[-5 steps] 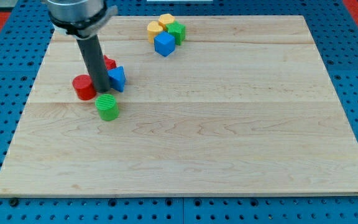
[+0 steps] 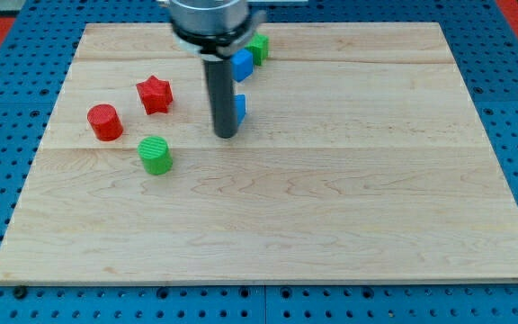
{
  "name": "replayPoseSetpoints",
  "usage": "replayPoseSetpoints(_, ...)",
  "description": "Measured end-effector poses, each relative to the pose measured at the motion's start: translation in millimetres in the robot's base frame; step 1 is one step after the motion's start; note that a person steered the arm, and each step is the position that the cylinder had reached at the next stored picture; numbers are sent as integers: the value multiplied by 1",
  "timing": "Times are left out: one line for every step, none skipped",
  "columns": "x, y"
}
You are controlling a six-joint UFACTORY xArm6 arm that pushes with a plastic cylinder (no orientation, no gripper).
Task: Push the blue triangle to the top right of the green circle
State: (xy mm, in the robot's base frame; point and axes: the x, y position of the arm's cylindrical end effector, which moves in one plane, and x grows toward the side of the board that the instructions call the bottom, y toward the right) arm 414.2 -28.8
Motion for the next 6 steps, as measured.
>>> replayPoseSetpoints(-59,8)
replayPoseSetpoints(-85,7)
replayPoseSetpoints(-80,8)
replayPoseSetpoints(-71,0)
replayPoseSetpoints(-37,-40)
replayPoseSetpoints(-15,-88)
